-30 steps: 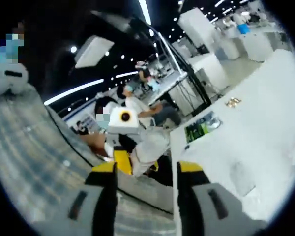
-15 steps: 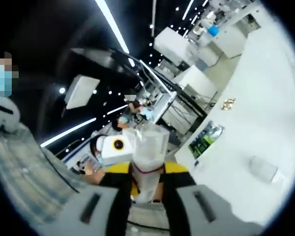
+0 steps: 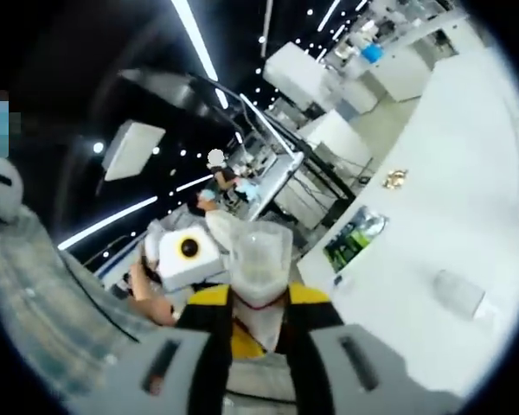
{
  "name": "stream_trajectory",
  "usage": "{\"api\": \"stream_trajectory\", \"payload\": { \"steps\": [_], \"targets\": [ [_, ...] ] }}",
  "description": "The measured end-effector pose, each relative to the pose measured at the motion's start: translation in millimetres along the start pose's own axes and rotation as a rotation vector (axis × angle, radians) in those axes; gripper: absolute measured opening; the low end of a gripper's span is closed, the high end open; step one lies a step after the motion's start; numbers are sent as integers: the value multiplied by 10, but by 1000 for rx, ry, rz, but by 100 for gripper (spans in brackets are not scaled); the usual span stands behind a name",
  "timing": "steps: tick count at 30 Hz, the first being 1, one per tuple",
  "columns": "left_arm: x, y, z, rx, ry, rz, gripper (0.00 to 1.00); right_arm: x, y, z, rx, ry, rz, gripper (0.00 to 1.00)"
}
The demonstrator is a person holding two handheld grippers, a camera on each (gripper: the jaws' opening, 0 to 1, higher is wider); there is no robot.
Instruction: Arrange the skincare products in the storage area until every visible bottle or jar stands upright without overlapping.
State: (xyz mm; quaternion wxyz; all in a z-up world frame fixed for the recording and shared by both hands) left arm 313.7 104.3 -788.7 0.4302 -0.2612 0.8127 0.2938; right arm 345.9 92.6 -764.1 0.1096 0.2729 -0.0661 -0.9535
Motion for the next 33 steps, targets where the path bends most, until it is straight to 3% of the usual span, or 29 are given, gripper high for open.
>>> {"api": "stream_trajectory", "payload": {
  "steps": [10,18,25,27,29,31,33],
  "targets": [
    [-37,72,137,-64,-8,1,24,-79,-153,37,12,134,61,21],
    [29,77,226,-129,-52,26,35,-51,-112,-32,18,133,53,21],
    [21,14,281,-155,-44,25,44,-193,78,-51,58,196,-19,21],
    [47,-2,290,-175,-47,44,47,-222,179,-140,103,238,-53,21],
    [65,10,268,-179,-57,54,47,-243,243,-186,118,224,-76,21],
    [85,47,265,-188,-54,44,47,-313,337,-217,122,240,-130,21],
    [139,81,266,-202,-22,30,47,-365,444,-327,177,276,-157,21]
  ]
}}
Point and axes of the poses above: the point that each gripper's makers call its tool centre point, and the gripper's own axes: y roughly backward along the fingers, z roughly to its left, x roughly out of its underside, the point moved 3 cm from there along y, roughly backward along the fingers, and after that the axes turned 10 degrees about -y, right-handed, at the moved point
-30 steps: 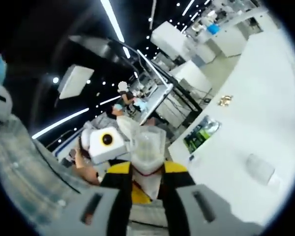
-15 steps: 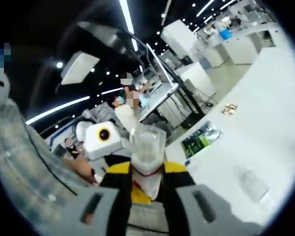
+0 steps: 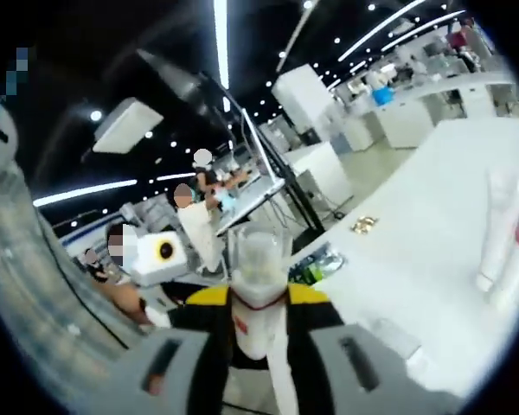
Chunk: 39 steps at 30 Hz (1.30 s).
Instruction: Arrange the skincare products in the storage area until every visible bottle or jar stands upright without overlapping.
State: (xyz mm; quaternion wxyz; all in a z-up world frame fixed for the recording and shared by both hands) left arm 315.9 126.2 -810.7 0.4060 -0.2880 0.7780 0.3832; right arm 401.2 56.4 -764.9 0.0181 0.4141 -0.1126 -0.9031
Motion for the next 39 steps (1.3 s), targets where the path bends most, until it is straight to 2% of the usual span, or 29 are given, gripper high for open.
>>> {"api": "stream_trajectory", "payload": {
  "steps": [3,5,8,9,13,17,18,20,21,26,30,31,37,39],
  "targets": [
    [133,33,-4,-22,24,28,47,-25,103,-187,62,39,-24,21],
    [204,52,-19,-30,23,43,47,-82,177,-310,104,67,-71,21],
    [251,80,-21,-40,43,44,47,-117,277,-519,180,98,-106,21],
    [261,89,-20,-45,53,44,47,-149,320,-610,225,109,-133,21],
    [275,102,-27,-49,59,51,47,-237,411,-761,283,182,-187,21],
    [264,123,-12,-54,63,56,47,-289,450,-926,336,227,-197,21],
    [252,130,-6,-56,66,53,47,-294,449,-1016,358,274,-178,21],
    [241,140,4,-62,67,55,47,-289,419,-1183,389,309,-156,21],
    [239,146,10,-66,66,56,47,-282,389,-1174,386,309,-159,21],
    [242,201,45,-87,67,65,47,-187,304,-1533,457,341,-103,21],
    [253,287,90,-113,73,68,47,-146,263,-1686,483,316,-108,21],
    [260,315,108,-124,80,67,47,-115,257,-1782,497,299,-100,21],
    [302,415,204,-168,106,71,45,-28,197,-1894,538,333,-106,21],
    [277,431,242,-182,113,66,44,-27,200,-1918,575,352,-102,21]
  ]
}}
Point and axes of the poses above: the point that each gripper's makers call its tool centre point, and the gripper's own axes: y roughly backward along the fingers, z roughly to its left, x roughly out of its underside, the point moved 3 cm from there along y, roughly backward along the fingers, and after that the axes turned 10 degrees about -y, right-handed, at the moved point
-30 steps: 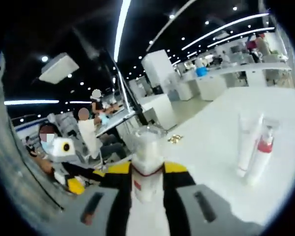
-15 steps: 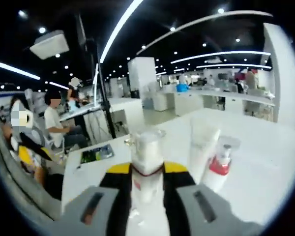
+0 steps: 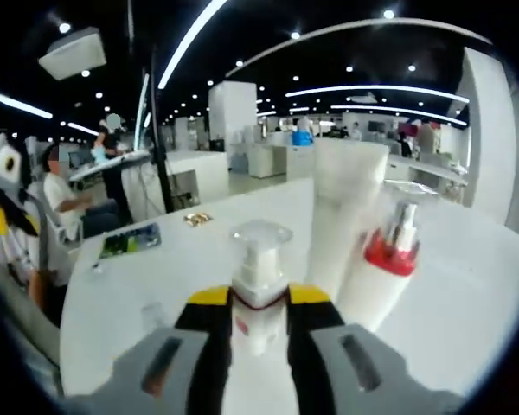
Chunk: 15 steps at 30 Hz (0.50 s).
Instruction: Arrange the skincare products in the storage area until every visible bottle or jar stands upright without overlapping.
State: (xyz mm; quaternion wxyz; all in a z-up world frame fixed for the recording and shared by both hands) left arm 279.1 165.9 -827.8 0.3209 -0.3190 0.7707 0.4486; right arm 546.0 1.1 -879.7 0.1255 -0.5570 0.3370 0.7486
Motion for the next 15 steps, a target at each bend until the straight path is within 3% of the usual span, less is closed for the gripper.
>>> {"api": "stream_trajectory", "payload": {
  "steps": [6,12,15],
  "targets": [
    [-113,32,96,-43,1,-25,41,4,-33,-43,6,24,-30,21],
    [-117,43,155,-52,16,-19,41,55,-94,-127,29,-51,-43,21],
    [-171,56,180,-56,23,-33,40,82,-95,-131,32,-30,-53,21]
  ]
}}
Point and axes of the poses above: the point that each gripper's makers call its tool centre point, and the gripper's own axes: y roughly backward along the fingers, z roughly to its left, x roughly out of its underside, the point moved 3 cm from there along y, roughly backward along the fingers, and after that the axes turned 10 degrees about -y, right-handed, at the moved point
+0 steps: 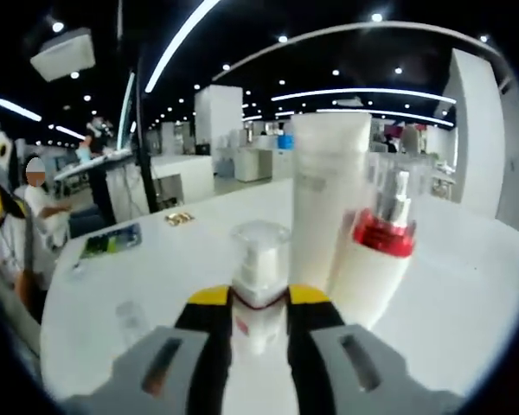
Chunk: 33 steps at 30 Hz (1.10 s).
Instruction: Arrange the skincare products in the storage area until every visible bottle or jar stands upright without overlapping.
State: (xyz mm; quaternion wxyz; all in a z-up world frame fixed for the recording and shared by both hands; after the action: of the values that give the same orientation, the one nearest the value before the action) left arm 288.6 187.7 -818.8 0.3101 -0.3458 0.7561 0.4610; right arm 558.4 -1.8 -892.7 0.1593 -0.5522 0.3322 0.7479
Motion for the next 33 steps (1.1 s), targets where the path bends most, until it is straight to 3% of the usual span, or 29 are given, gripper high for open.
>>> {"api": "stream_trajectory", "payload": {
  "steps": [5,11,18,23,27,33],
  "targets": [
    [-10,-9,30,-4,-5,2,40,-9,-37,6,18,59,-14,21],
    [31,-13,6,18,16,12,33,-33,-75,-27,48,48,-14,22],
    [18,10,39,6,21,-1,35,-38,-56,-53,74,5,22,25],
    [65,34,41,4,39,-6,35,6,-42,-33,66,-27,39,29],
    [105,18,16,10,50,-1,35,110,-5,-40,89,-27,88,26],
    [96,15,-9,12,49,-6,35,209,24,-92,106,-74,111,23]
  ]
}}
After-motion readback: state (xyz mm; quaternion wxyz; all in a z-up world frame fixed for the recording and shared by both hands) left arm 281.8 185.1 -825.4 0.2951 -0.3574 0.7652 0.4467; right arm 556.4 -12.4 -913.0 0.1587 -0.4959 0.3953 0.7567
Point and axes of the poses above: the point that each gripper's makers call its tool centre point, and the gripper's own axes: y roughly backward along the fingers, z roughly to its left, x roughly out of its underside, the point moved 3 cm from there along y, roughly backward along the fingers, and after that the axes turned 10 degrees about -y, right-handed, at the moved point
